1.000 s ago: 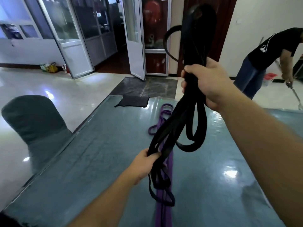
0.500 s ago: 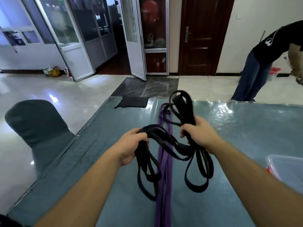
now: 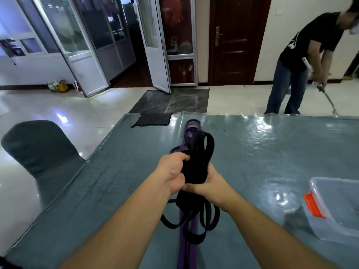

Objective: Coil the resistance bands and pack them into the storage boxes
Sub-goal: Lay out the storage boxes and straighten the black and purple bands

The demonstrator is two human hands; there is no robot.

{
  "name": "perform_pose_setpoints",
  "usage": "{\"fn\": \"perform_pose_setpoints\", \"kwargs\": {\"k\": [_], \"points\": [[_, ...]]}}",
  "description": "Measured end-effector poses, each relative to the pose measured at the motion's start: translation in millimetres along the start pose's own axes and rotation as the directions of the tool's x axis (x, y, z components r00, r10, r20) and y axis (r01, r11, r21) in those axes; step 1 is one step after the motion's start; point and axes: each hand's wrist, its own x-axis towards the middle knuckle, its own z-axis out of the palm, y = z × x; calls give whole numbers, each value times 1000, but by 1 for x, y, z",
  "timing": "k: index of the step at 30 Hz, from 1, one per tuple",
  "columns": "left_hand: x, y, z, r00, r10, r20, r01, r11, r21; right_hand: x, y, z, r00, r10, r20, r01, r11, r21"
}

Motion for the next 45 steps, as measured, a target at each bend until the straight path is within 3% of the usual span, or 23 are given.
{"fn": "perform_pose_setpoints", "kwargs": {"k": [4, 8, 11, 14, 18, 23, 32, 38, 45], "points": [[3, -16, 10, 1000, -5, 0, 5, 999, -33, -7, 9, -4, 999, -26, -32, 27, 999, 38], [4, -27, 20, 992, -48, 119, 52, 998, -32, -14, 24, -2, 976, 24, -215, 0, 994, 109], [3, -27, 23, 981, -63, 182, 33, 986, 163, -23, 33, -3, 939, 100, -330, -45, 984, 170], [6, -25, 16, 967, -100, 235, -5, 913, 409, -34, 40, -8, 894, 155, -421, -95, 982, 162], [14, -29, 2, 947, -137, 290, -47, 836, 547, -45, 50, -4, 844, 152, -515, -149, 988, 48], [33, -41, -19, 935, -84, 345, -200, 680, 706, -74, 62, 1, 731, 200, -652, -278, 960, -18], [22, -101, -13, 808, -312, 500, -337, 453, 825, -157, 83, -8, 519, 247, -819, -452, 892, -18], [-5, -136, 24, 725, -345, 596, -513, 307, 802, -217, 86, -32, 395, 249, -884, -502, 865, 19], [-36, -193, 96, 658, -351, 666, -718, -27, 695, -301, 96, -78, 266, 267, -926, -528, 844, 91]]}}
